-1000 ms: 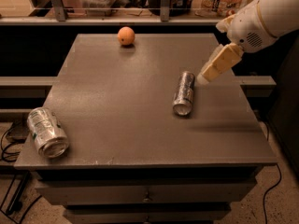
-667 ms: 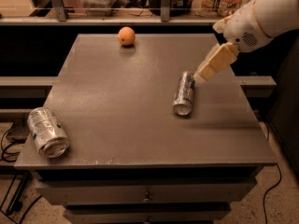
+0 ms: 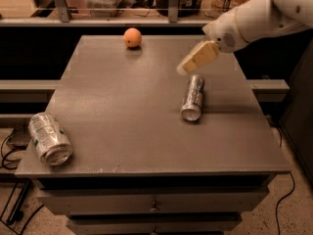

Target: Move orange near 7up can

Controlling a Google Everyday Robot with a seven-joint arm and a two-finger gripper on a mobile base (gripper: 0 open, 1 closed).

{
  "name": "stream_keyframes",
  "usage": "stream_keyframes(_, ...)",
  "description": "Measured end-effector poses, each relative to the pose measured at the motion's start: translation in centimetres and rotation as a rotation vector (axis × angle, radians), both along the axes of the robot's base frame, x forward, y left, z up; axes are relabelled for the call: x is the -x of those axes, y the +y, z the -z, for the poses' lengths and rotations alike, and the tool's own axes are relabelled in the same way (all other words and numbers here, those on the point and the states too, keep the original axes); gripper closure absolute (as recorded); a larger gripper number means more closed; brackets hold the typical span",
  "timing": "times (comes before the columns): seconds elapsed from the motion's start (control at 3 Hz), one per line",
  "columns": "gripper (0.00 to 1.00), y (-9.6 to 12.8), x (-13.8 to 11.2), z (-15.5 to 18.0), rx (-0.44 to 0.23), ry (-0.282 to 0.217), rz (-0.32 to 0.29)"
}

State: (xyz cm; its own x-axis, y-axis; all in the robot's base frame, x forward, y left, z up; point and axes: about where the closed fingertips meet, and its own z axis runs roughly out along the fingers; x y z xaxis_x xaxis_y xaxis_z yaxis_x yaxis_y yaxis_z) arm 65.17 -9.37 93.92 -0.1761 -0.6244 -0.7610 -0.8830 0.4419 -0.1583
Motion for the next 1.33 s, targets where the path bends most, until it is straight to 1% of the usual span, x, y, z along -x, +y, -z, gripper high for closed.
stream_keyframes(0.33, 0.00, 5.8, -7.7, 3.0, -0.114, -0.009, 0.025)
stream_keyframes(0.67, 0.00, 5.8, -7.7, 3.0, -0.114, -0.009, 0.024)
stream_keyframes(1.0, 0.00, 9.1, -9.1, 3.5, -0.151, -0.012, -0.024)
stream_keyframes(1.33, 0.00, 12.2, -11.1, 4.2, -0.198, -0.016, -0.069)
